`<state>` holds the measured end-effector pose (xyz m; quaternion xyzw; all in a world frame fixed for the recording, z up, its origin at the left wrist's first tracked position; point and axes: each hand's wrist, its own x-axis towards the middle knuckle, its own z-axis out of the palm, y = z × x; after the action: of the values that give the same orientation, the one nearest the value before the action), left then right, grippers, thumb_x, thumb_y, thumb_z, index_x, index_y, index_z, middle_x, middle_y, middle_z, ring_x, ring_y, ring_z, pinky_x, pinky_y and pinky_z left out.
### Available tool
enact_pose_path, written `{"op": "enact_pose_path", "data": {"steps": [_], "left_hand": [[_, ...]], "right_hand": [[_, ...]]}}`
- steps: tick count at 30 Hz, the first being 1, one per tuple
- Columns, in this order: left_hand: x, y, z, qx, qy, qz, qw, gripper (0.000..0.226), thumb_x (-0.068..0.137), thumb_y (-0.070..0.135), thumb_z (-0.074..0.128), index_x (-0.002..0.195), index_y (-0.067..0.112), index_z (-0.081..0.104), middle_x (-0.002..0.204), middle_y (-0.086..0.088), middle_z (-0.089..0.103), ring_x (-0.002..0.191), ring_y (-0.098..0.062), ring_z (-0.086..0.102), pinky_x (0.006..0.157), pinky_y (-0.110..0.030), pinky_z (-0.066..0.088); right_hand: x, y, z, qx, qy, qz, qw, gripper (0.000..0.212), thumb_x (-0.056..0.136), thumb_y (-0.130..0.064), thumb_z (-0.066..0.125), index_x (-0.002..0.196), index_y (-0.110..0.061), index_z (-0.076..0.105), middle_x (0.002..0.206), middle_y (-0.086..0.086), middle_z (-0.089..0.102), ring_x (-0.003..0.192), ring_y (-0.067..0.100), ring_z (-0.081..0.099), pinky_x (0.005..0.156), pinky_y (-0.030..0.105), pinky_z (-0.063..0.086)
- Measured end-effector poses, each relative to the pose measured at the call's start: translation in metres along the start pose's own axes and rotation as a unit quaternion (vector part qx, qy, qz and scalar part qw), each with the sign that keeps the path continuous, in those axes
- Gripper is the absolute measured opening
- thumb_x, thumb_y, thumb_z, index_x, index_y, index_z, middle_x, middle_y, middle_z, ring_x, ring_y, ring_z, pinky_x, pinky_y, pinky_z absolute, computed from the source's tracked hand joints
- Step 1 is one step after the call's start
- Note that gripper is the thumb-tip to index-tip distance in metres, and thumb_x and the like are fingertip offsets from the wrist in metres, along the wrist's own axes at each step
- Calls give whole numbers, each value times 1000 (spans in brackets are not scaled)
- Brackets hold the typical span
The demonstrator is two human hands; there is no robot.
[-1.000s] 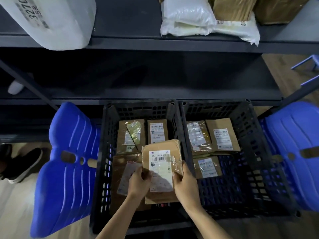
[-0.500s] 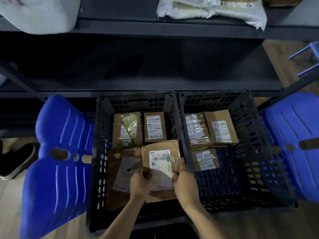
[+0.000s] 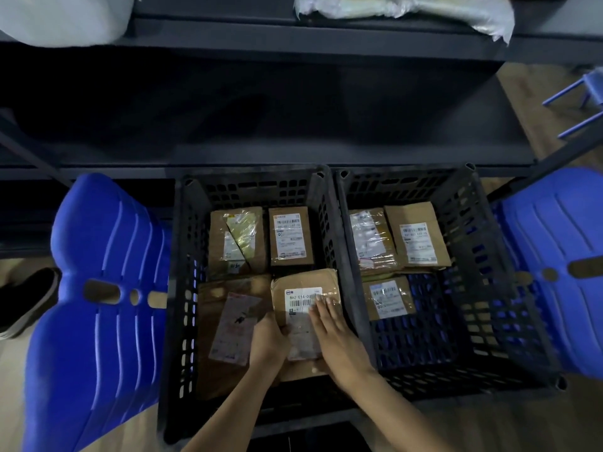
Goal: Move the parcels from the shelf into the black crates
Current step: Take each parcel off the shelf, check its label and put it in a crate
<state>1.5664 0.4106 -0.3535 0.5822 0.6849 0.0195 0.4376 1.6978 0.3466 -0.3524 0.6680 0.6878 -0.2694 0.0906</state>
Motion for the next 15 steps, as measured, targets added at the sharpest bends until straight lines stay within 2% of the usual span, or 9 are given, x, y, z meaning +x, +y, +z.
{"op": "enact_pose_path", "data": {"steps": [3, 5, 7, 8, 10, 11, 12, 13, 15], "left_hand": [[3, 1, 7, 6, -2, -7, 1000, 19, 91, 11, 56, 108, 5, 61, 105, -10, 69, 95, -22, 67, 79, -32, 56], [3, 0, 11, 23, 19, -1, 1000, 19, 92, 9, 53, 110, 6, 57, 103, -9, 69, 92, -21, 67, 75, -32, 57], [2, -3, 14, 57, 44, 18, 997, 29, 91, 7, 53, 119, 8, 46, 110, -11, 63, 98, -25, 64, 74, -30, 54], [2, -6, 15, 82, 56, 42, 994, 39, 90, 6, 54, 126, 8, 39, 118, -14, 56, 105, -27, 60, 79, -32, 52], [1, -13, 19, 190, 76, 95, 974, 65, 91, 7, 53, 144, 5, 16, 139, -22, 31, 128, -35, 41, 98, -36, 46], [-1, -16, 22, 261, 82, 117, 955, 78, 93, 9, 49, 148, 0, -6, 149, -24, 12, 139, -39, 23, 105, -36, 41], [-2, -19, 25, 338, 72, 149, 927, 86, 95, 10, 45, 143, -3, -25, 154, -25, -7, 144, -42, 2, 110, -37, 36], [-1, -23, 28, 406, 53, 189, 893, 85, 98, 12, 39, 136, -5, -35, 154, -26, -20, 143, -43, -15, 115, -41, 26], [3, -27, 37, 485, 3, 224, 845, 79, 101, 24, 29, 133, -9, -34, 150, -28, -27, 138, -43, -26, 115, -51, -7]], "right_hand": [[11, 0, 15, 3, -3, 12, 1000, 83, 93, 12, 35, 135, -16, -30, 135, -6, -53, 141, 24, -26, 118, 32, 13], [16, -1, 22, 30, -1, 33, 999, 82, 95, 8, 38, 136, -17, -28, 138, -4, -48, 141, 22, -25, 116, 30, 19], [19, 1, 25, 44, -12, 46, 998, 78, 95, -3, 47, 147, -13, -9, 147, 1, -38, 143, 24, -22, 116, 31, 19], [20, 2, 26, 38, -15, 41, 998, 74, 94, -7, 51, 150, -8, 3, 150, 4, -33, 144, 26, -19, 117, 32, 15], [22, 3, 29, 23, -4, 37, 999, 72, 94, -4, 47, 149, -3, 2, 152, 8, -29, 145, 29, -16, 118, 33, 8], [23, 4, 30, 20, 7, 41, 999, 71, 94, 2, 41, 149, -3, -4, 151, 9, -29, 144, 29, -18, 118, 34, 6], [25, 4, 31, 13, 16, 46, 999, 72, 94, 5, 37, 148, -4, -10, 150, 9, -29, 143, 29, -20, 118, 34, 5], [27, 5, 33, 8, 23, 50, 998, 74, 94, 6, 36, 146, -5, -15, 149, 8, -30, 140, 28, -24, 118, 34, 4], [32, 6, 35, -5, 21, 48, 999, 77, 95, 2, 38, 140, -7, -24, 146, 7, -32, 135, 25, -30, 117, 35, 0]]}}
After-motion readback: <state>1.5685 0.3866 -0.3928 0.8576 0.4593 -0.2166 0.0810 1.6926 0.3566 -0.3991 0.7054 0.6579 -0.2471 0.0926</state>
